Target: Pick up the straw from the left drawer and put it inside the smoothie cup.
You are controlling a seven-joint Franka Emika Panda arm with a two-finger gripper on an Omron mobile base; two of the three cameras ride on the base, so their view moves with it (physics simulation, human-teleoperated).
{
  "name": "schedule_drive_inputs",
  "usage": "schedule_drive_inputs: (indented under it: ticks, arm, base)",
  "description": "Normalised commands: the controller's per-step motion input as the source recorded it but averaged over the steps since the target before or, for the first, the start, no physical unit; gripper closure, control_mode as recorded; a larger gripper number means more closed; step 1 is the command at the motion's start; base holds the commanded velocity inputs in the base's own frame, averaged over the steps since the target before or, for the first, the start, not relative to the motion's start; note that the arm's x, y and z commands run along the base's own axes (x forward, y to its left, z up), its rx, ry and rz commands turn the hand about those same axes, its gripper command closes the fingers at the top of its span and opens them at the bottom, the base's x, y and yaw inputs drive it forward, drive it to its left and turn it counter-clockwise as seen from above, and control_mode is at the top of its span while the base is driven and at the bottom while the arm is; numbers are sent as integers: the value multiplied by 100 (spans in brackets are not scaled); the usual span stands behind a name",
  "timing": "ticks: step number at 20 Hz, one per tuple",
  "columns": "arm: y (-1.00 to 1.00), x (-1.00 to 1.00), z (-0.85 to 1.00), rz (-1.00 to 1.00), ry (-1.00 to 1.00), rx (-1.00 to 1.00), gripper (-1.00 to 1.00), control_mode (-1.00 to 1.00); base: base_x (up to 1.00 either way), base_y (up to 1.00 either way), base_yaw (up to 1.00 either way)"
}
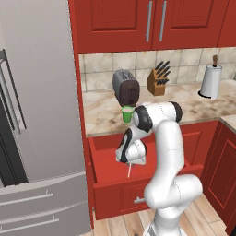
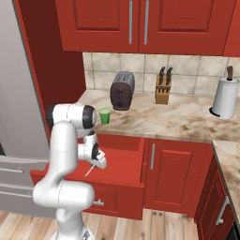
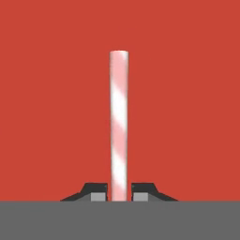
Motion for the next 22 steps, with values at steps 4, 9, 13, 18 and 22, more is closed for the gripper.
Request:
schedule_drive_inputs:
  ticks: [4,9,13,18,22]
  arm:
    - [0,0,69,-3,-14,0,100,-100]
    - [0,0,82,-5,-11,1,100,-100]
    - [-5,0,100,-8,-3,4,100,-100]
    - [-3,0,100,-11,0,9,100,-100]
    - [-11,0,100,-13,0,17,100,-100]
  base:
    - [0,0,0]
    - [0,0,0]
    - [0,0,0]
    - [0,0,0]
    - [0,0,0]
